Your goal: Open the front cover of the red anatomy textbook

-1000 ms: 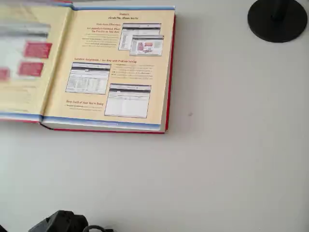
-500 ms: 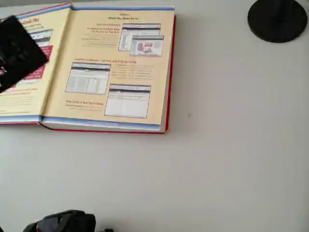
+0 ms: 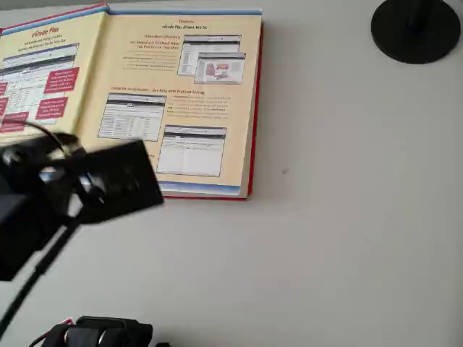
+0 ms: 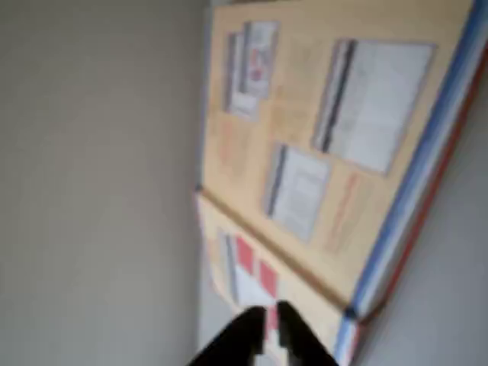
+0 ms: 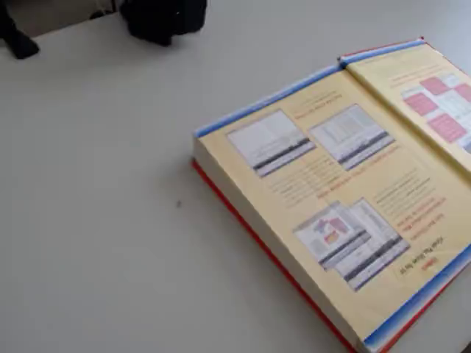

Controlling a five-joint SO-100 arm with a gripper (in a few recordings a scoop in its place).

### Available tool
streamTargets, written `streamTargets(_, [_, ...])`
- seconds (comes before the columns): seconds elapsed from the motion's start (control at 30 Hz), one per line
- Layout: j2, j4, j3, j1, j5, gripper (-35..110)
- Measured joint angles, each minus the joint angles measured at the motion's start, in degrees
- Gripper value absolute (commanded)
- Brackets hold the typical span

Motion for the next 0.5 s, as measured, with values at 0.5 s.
streamTargets(0.5, [24.5,-2.5,36.4,2.5,-3.7,0])
